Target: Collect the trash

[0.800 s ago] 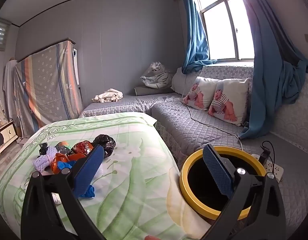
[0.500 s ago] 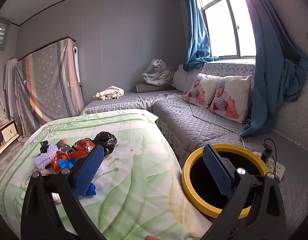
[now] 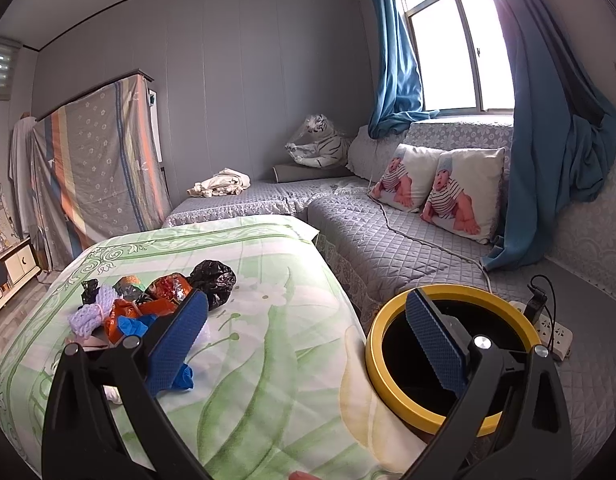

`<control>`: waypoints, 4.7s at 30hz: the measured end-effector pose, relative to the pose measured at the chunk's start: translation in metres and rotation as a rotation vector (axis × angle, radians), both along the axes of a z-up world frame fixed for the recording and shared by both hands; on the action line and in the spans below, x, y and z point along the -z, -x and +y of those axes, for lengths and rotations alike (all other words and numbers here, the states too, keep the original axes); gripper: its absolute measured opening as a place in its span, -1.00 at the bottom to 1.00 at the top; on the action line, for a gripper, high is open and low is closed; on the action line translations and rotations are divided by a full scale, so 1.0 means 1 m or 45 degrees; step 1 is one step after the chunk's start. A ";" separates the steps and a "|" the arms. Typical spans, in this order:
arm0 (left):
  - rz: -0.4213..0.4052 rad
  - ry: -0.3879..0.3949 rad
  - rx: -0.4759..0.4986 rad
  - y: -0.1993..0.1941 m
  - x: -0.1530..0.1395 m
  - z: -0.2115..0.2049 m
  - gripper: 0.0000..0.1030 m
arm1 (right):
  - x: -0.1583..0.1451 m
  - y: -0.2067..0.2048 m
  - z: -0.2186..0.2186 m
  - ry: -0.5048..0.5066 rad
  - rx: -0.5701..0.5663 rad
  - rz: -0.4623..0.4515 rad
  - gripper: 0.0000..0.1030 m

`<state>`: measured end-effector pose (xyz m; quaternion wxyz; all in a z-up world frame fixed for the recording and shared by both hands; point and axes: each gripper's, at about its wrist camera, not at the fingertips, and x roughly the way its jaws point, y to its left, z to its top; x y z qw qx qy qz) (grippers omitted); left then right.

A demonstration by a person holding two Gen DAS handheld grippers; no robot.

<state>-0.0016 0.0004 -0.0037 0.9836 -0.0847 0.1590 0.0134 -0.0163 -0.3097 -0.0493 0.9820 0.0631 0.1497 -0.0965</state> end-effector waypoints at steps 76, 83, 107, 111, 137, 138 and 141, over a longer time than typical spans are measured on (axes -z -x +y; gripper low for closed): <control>0.147 0.039 0.020 -0.048 0.017 0.050 0.84 | 0.009 -0.031 0.017 -0.067 -0.425 -0.080 0.84; 0.220 0.060 0.006 -0.082 0.037 0.081 0.84 | 0.034 -0.075 0.061 0.167 -0.661 0.090 0.84; 0.425 -0.085 0.705 -0.065 0.102 0.028 0.78 | 0.057 -0.148 0.098 0.202 -1.131 0.600 0.42; 0.436 -0.114 0.735 -0.068 0.103 0.019 0.72 | 0.057 -0.154 0.103 0.175 -1.166 0.663 0.31; 0.616 -0.217 0.811 -0.091 0.125 -0.017 -0.32 | 0.086 -0.190 0.098 -0.058 -1.183 0.881 -0.50; 0.613 -0.217 0.810 -0.089 0.125 -0.016 -0.34 | 0.086 -0.190 0.095 -0.076 -1.183 0.880 -0.54; 0.612 -0.191 0.803 -0.087 0.122 -0.013 -0.36 | 0.084 -0.188 0.085 -0.127 -1.176 0.861 -0.62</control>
